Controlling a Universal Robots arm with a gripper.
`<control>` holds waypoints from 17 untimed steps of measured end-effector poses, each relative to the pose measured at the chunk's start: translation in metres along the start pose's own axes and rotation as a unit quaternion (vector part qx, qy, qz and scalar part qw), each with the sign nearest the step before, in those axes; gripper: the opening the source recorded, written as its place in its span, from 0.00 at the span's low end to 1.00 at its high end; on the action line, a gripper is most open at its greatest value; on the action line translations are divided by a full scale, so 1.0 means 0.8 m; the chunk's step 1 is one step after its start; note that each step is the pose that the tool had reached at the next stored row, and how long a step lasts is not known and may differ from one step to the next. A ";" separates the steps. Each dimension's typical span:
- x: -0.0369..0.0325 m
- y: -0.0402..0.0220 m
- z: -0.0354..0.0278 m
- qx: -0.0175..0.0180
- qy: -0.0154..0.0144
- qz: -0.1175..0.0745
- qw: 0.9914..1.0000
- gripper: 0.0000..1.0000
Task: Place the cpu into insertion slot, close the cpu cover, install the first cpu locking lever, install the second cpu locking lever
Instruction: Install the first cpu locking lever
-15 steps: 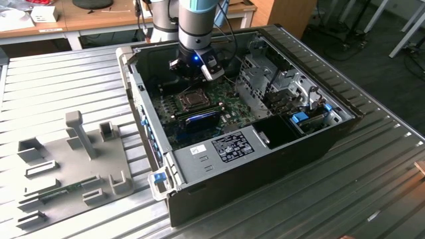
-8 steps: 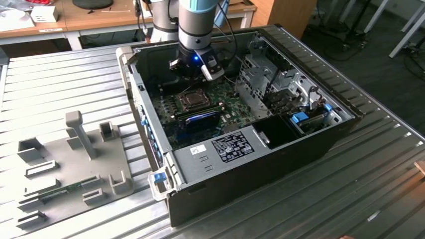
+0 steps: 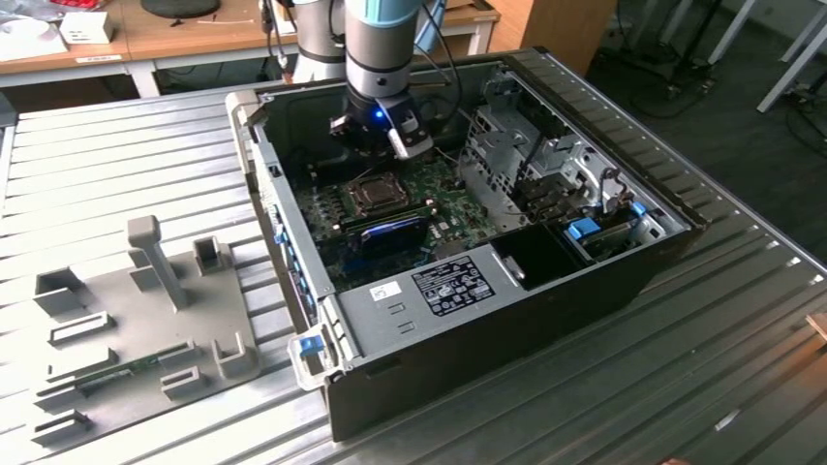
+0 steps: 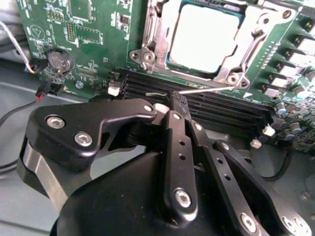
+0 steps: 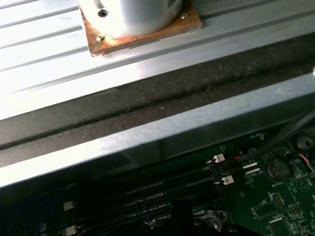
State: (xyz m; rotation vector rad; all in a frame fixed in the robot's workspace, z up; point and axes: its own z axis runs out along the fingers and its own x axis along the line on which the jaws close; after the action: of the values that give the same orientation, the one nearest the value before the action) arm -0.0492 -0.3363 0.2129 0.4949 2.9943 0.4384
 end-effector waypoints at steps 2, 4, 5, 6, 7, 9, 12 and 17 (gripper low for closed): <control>0.0017 -0.0006 0.0001 0.000 -0.002 0.005 1.000 0.10; 0.0043 -0.0015 0.0003 0.000 -0.003 0.010 1.000 0.10; 0.0054 -0.0020 0.0004 0.000 -0.004 0.012 1.000 0.10; 0.0062 -0.0023 0.0005 0.000 -0.004 0.014 1.000 0.10; 0.0065 -0.0025 0.0008 0.000 -0.005 0.016 1.000 0.10; 0.0066 -0.0027 0.0016 0.001 -0.007 0.023 1.000 0.10; 0.0067 -0.0029 0.0020 0.001 -0.010 0.032 0.999 0.10; 0.0104 -0.0032 0.0020 0.001 -0.010 0.033 0.999 0.10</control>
State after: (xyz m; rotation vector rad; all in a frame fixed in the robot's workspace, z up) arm -0.0576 -0.3355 0.2104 0.5960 2.9663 0.4329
